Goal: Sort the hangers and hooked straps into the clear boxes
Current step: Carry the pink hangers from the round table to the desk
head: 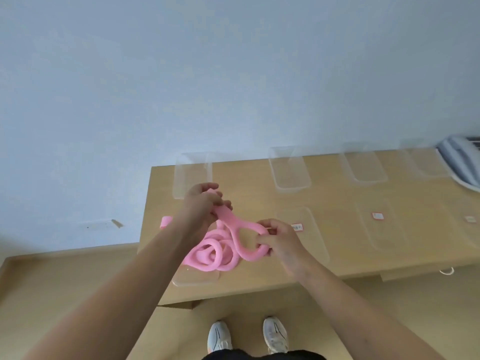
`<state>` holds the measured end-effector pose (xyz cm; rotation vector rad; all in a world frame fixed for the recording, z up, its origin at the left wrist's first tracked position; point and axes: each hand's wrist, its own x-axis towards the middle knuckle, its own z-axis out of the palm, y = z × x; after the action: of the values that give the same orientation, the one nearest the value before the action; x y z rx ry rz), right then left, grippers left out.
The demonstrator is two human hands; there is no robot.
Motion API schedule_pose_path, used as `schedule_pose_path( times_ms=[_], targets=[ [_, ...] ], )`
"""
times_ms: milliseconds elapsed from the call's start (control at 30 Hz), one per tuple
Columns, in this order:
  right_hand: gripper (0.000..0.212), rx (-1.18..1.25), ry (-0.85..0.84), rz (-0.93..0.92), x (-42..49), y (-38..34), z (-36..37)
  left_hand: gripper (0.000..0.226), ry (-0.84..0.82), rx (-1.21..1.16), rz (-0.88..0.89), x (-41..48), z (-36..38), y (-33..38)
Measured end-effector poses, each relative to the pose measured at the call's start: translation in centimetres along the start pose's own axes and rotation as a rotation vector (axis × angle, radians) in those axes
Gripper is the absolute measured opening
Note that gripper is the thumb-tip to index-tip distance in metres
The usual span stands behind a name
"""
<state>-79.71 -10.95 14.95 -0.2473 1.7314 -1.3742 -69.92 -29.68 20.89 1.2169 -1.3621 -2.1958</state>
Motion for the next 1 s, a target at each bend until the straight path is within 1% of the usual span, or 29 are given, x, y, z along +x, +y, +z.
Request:
schedule_pose_path(
  times_ms=[100,167,267,367,400,500,567,600,667,700,733,833,933,1000],
  targets=[
    [0.033,0.043,0.143,0.038,0.3,0.3,-3.9,0.031,-0.024,0.305,0.018,0.9,1.9,-2.5],
    [0.030,0.028,0.218,0.052,0.5,0.5,-6.9,0.028,-0.022,0.439,0.027,1.4,3.4,-4.1],
    [0.025,-0.047,0.305,-0.004,1.5,0.7,-11.3,0.021,-0.011,0.625,0.056,1.8,6.0,-6.2],
    [0.021,-0.126,0.338,-0.058,2.9,0.3,-14.5,0.016,0.019,0.812,0.107,2.4,8.7,-8.0],
    [0.020,-0.177,0.342,-0.077,3.5,0.1,-15.4,0.018,0.038,0.873,0.133,2.6,9.6,-8.4],
    [0.018,-0.394,0.338,-0.096,5.0,-0.7,-17.4,0.040,0.081,1.121,0.198,3.1,11.5,-9.1],
    [0.038,-0.598,0.325,-0.096,5.3,-1.0,-18.0,0.050,0.085,1.264,0.238,3.0,12.1,-9.4],
    [0.038,-0.671,0.318,-0.151,5.2,-1.1,-18.1,0.052,0.092,1.308,0.258,2.7,12.1,-9.5],
    [0.020,-0.749,0.266,-0.329,4.8,-1.0,-17.5,0.056,0.129,1.370,0.294,1.6,11.6,-9.9],
    [0.015,-0.787,0.219,-0.384,4.7,-0.9,-17.0,0.057,0.154,1.396,0.305,0.7,11.1,-10.1],
    [0.018,-0.821,0.165,-0.408,4.5,-0.8,-16.3,0.058,0.180,1.413,0.311,-0.2,10.5,-10.4],
    [0.042,-0.936,0.046,-0.524,4.2,-0.5,-13.1,0.058,0.273,1.400,0.293,-3.5,7.7,-10.9],
    [0.050,-1.015,-0.110,-0.650,3.9,-0.2,-9.1,0.054,0.384,1.368,0.300,-7.7,3.7,-11.9],
    [0.053,-1.064,-0.215,-0.704,3.4,0.2,-6.4,0.055,0.475,1.338,0.242,-11.0,0.8,-12.8]
  ],
)
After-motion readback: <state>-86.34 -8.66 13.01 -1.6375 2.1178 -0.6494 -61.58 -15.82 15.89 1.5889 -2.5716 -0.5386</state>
